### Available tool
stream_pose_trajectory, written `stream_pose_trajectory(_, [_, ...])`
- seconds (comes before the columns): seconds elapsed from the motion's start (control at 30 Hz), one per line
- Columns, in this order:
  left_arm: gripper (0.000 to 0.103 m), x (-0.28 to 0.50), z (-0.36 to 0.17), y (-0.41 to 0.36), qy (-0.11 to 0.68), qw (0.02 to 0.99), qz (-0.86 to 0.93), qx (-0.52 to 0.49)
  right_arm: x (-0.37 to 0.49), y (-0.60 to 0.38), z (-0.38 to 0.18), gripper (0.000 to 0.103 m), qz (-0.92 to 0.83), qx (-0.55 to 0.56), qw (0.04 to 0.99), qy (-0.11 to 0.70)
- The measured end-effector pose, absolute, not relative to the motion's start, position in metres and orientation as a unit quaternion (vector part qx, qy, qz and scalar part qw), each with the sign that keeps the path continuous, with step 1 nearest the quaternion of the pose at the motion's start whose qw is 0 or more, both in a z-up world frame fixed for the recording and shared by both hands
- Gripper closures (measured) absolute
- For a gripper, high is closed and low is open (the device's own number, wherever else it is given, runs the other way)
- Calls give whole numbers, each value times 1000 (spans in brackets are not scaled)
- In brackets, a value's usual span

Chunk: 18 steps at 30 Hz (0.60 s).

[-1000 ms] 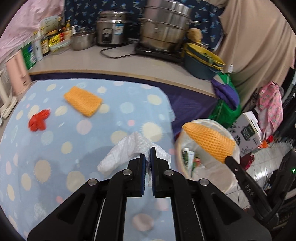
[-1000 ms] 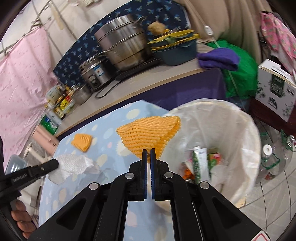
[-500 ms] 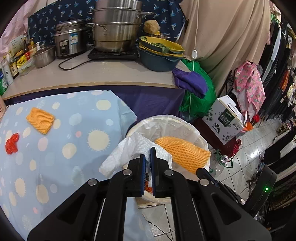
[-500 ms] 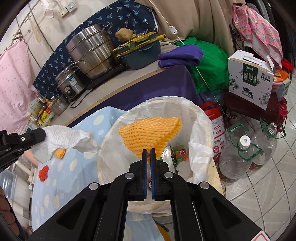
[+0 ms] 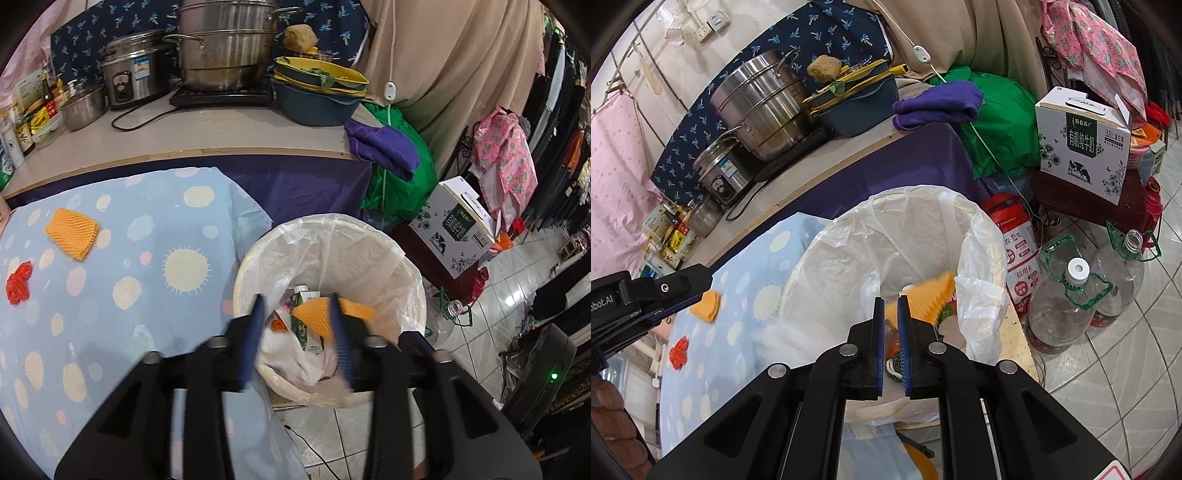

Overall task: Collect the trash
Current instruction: 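Open both grippers to drop the tissue and foam net into the bin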

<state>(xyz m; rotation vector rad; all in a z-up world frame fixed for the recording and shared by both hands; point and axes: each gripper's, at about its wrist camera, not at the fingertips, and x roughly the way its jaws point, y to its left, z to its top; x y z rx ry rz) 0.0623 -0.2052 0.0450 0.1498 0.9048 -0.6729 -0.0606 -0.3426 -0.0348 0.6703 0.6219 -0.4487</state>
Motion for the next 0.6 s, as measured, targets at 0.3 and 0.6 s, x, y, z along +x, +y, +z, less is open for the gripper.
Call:
stream_pose_trajectory(0.3, [57, 65, 47, -197, 421, 851, -306, 70, -59, -338, -25, 77, -213, 315, 879, 288])
stream_pose_trajectory(0.6, [56, 73, 44, -180, 425, 855, -292, 56, -49, -323, -16, 72, -203, 300, 885, 293])
